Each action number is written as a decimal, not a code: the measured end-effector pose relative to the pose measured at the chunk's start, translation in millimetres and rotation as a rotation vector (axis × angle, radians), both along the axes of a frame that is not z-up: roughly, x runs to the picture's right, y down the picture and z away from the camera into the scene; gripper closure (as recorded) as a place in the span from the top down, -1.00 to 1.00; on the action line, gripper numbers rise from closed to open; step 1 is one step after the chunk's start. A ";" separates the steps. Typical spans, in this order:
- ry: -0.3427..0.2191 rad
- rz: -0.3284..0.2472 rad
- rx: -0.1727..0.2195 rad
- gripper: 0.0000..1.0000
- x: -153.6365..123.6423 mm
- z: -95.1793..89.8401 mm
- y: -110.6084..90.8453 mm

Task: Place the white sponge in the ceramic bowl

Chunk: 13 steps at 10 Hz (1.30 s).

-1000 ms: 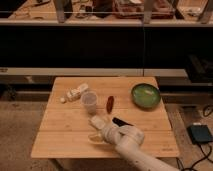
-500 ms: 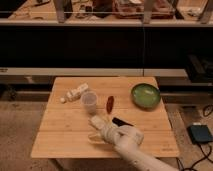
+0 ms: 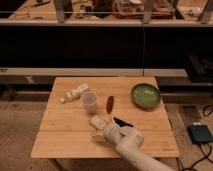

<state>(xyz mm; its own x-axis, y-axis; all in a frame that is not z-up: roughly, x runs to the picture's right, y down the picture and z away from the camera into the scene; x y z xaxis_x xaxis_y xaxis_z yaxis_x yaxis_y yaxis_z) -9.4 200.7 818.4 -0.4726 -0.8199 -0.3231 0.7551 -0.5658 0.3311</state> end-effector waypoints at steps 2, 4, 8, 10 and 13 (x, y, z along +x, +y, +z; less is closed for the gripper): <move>0.013 0.008 0.026 0.60 2.1 13.9 -2.9; 0.002 -0.006 0.032 0.60 -8.1 21.0 3.3; 0.000 -0.057 0.029 0.01 -15.2 25.6 11.4; 0.002 -0.079 0.018 -0.40 -12.4 26.2 14.4; 0.016 -0.095 -0.010 -0.71 1.8 26.2 18.3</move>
